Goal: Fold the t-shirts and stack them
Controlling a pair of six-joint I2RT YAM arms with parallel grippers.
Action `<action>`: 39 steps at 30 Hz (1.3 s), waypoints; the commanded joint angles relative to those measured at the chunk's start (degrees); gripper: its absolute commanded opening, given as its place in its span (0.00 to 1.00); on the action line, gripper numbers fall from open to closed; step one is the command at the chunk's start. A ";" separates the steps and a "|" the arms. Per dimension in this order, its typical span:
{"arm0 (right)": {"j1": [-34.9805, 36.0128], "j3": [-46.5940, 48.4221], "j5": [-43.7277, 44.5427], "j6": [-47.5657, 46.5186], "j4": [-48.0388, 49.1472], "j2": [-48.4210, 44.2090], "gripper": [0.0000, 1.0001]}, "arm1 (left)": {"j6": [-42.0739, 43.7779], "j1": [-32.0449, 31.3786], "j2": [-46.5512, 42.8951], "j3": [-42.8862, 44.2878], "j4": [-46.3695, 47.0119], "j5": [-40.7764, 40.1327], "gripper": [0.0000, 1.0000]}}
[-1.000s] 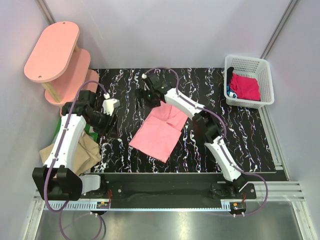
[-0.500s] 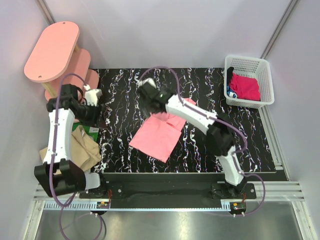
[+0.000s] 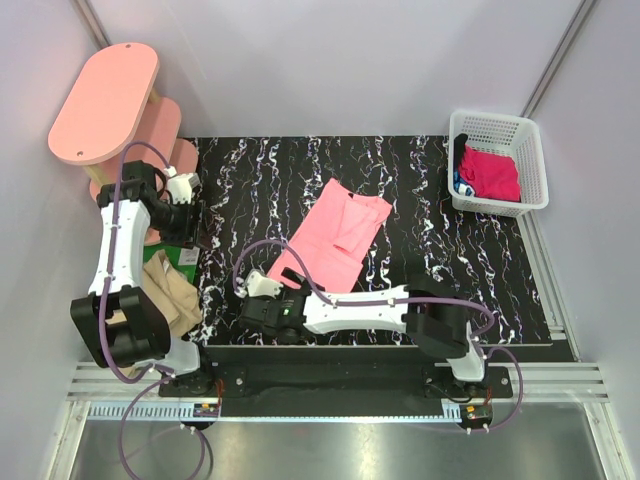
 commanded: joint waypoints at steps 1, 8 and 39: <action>0.26 0.37 5.84 2.76 0.23 3.82 0.90 | -0.93 0.13 -1.35 1.06 0.44 1.81 0.60; 1.58 3.18 3.65 3.56 0.93 8.21 0.89 | -0.67 0.13 -1.53 0.79 0.44 1.90 0.60; -1.06 -1.74 1.45 5.84 8.49 17.89 0.47 | -1.02 0.13 -1.97 3.61 -0.44 3.22 0.62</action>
